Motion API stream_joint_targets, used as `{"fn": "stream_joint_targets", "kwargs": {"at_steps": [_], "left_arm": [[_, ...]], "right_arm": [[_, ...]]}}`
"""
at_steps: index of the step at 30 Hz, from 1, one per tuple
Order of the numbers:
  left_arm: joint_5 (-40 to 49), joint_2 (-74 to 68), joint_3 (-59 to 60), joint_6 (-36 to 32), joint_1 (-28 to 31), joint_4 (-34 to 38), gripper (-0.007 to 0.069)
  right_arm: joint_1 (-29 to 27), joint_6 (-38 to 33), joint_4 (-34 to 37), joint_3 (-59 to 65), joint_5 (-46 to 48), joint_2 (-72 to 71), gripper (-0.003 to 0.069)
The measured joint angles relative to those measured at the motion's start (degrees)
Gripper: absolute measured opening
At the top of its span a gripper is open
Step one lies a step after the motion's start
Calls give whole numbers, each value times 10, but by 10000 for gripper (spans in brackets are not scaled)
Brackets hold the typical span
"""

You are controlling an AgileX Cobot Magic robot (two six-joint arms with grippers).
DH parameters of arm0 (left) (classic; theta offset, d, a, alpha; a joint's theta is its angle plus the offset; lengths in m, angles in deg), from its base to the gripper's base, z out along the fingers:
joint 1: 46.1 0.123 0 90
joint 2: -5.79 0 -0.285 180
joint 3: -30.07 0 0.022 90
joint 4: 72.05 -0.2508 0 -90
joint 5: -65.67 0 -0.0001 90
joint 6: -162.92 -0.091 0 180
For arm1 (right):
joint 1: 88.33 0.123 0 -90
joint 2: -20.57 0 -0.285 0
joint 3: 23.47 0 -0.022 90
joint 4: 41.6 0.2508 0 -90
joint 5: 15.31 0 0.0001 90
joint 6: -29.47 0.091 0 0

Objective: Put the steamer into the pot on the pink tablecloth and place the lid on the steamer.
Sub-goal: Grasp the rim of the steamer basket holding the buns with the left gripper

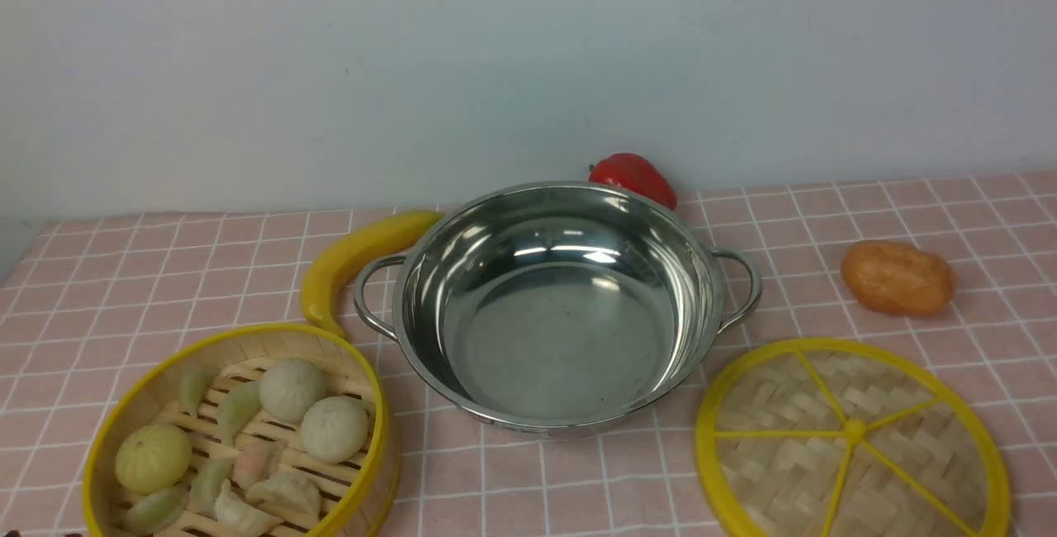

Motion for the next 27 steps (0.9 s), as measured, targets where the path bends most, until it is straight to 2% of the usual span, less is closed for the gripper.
{"fn": "stream_joint_targets", "kwargs": {"at_steps": [23,25,27], "left_arm": [[0,0,0,1,0,-5,243],[0,0,0,12,0,16,243],[-1,0,0,42,0,70,243]], "right_arm": [[0,0,0,0,0,0,240],[0,6,16,0,-1,0,240],[0,27,59,0,-5,0,240]]}}
